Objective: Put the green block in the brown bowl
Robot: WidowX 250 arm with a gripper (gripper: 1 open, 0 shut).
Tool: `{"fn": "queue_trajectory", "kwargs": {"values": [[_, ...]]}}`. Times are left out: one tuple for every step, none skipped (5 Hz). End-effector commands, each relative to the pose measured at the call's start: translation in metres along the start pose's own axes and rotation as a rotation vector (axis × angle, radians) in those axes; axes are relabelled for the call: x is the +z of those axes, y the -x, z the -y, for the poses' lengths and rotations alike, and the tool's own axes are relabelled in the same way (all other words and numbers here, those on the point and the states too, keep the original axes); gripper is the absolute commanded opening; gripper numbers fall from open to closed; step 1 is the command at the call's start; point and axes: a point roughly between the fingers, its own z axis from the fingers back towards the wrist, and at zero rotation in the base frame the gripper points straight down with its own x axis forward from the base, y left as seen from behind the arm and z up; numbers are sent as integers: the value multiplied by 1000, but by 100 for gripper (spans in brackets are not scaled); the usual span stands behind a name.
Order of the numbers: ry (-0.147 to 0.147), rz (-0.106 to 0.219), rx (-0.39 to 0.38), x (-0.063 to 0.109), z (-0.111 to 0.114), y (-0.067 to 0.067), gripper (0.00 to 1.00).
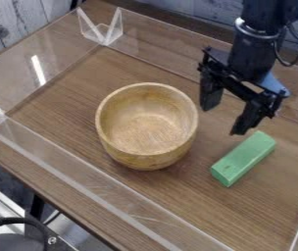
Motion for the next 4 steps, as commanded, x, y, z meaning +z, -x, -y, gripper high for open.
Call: {"fn": "queue_trajectory", "kwargs": {"values": [[-22,41,-48,8,8,-10,100],[-45,22,-107,-2,19,-11,100],[-70,11,-118,-12,24,-13,100],[-96,-7,-122,-21,24,-12,100]]}}
